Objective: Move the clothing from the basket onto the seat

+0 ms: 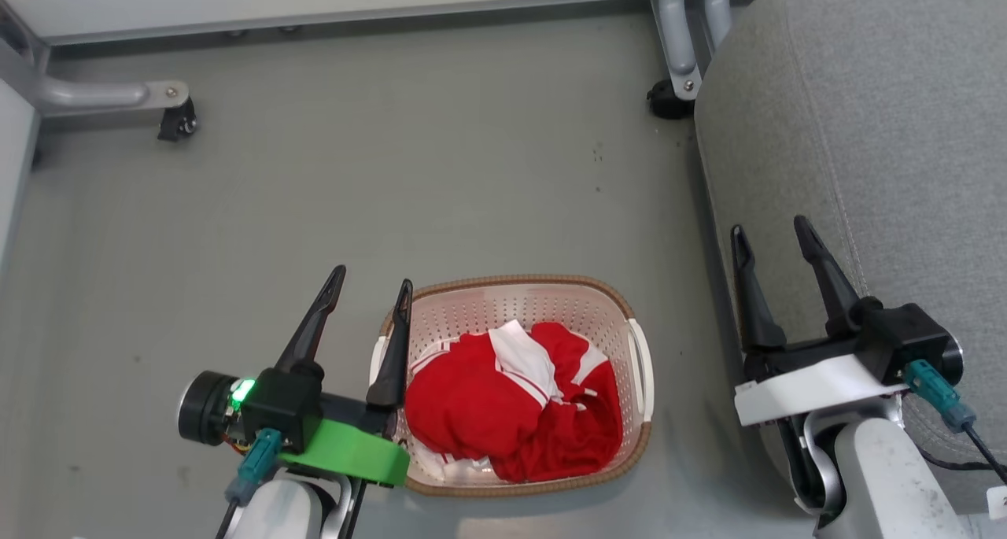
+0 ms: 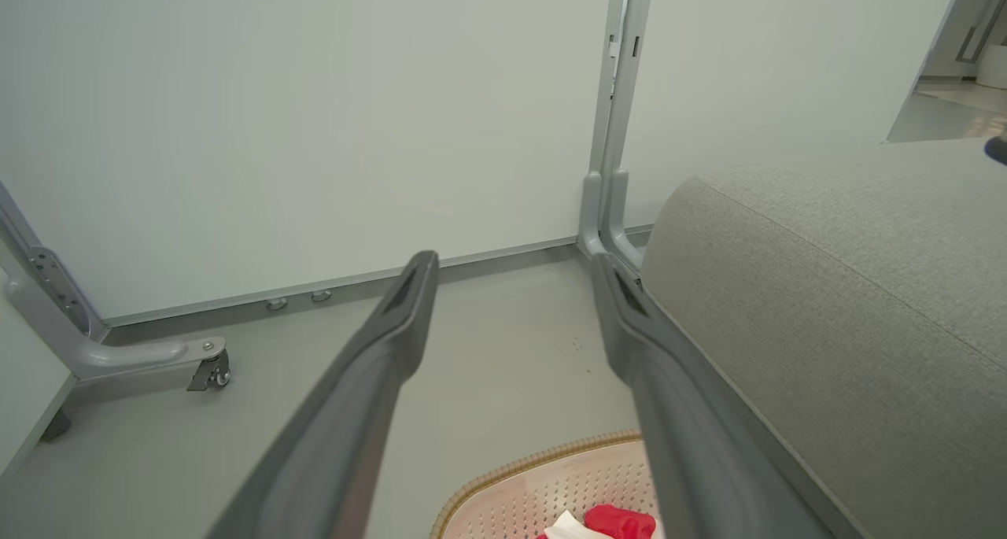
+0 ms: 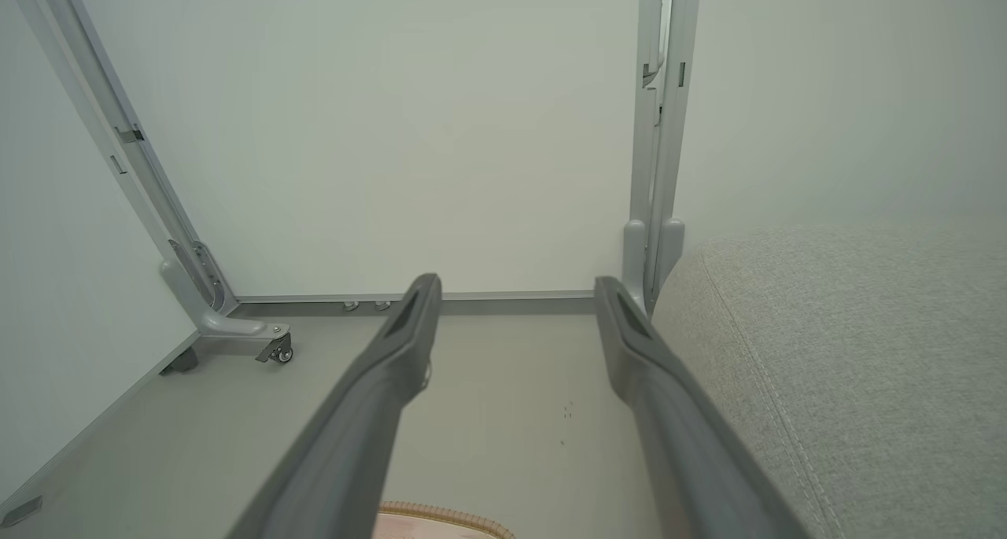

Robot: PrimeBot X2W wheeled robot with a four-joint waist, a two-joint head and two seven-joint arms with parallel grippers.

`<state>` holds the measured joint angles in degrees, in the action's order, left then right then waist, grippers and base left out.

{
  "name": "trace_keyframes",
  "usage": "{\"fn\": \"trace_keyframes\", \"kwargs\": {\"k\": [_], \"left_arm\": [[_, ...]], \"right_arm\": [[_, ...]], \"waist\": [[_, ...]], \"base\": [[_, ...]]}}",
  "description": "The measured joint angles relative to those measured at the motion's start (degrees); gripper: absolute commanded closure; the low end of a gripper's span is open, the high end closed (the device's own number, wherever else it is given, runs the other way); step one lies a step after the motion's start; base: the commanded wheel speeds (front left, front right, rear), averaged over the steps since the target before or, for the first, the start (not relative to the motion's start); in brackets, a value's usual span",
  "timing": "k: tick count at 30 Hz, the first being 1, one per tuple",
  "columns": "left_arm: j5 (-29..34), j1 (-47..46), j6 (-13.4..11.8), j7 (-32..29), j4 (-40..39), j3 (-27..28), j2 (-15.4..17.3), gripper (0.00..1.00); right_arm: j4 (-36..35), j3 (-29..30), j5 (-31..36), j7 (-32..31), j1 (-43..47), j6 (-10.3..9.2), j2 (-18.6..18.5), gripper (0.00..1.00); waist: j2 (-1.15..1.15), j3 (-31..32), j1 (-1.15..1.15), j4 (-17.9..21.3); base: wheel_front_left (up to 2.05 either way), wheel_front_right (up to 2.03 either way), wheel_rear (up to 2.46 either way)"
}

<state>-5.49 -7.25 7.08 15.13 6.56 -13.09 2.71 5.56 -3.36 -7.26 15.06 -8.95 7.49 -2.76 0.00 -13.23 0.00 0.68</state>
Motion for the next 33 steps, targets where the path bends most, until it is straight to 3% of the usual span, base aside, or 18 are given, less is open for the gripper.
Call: {"fn": "trace_keyframes", "kwargs": {"k": [6, 21, 25, 33], "left_arm": [[0.62, -6.06, 0.23, 0.00, 3.44, -4.46, 1.81, 0.00], [6.94, -25.86, 0.30, -0.01, 21.53, -27.98, 9.56, 0.00], [8.58, -30.59, 0.31, -0.01, 27.81, -32.26, 10.12, 0.00], [8.00, -39.92, 0.32, 0.00, 45.03, -42.34, 6.94, 0.00]], "right_arm": [[-1.29, 2.19, -0.07, 0.00, -3.35, 0.00, -0.01, 0.00], [-8.32, 11.10, 0.35, 0.00, -10.65, 0.00, -0.08, 0.00], [-10.42, 11.91, 0.42, 0.00, -11.67, 0.00, -0.10, 0.00], [-13.68, 10.43, 2.96, 0.00, -12.21, 0.00, -0.08, 0.00]], "waist": [[0.00, -5.55, 0.00, 0.99], [0.00, -21.30, 0.01, 5.19], [0.00, -25.28, 0.01, 6.35], [0.00, -32.56, 0.01, 8.26]], "base": [[0.00, 0.00, 0.00], [0.00, 0.00, 0.00], [0.00, 0.00, 0.00], [0.00, 0.00, 0.00]]}}
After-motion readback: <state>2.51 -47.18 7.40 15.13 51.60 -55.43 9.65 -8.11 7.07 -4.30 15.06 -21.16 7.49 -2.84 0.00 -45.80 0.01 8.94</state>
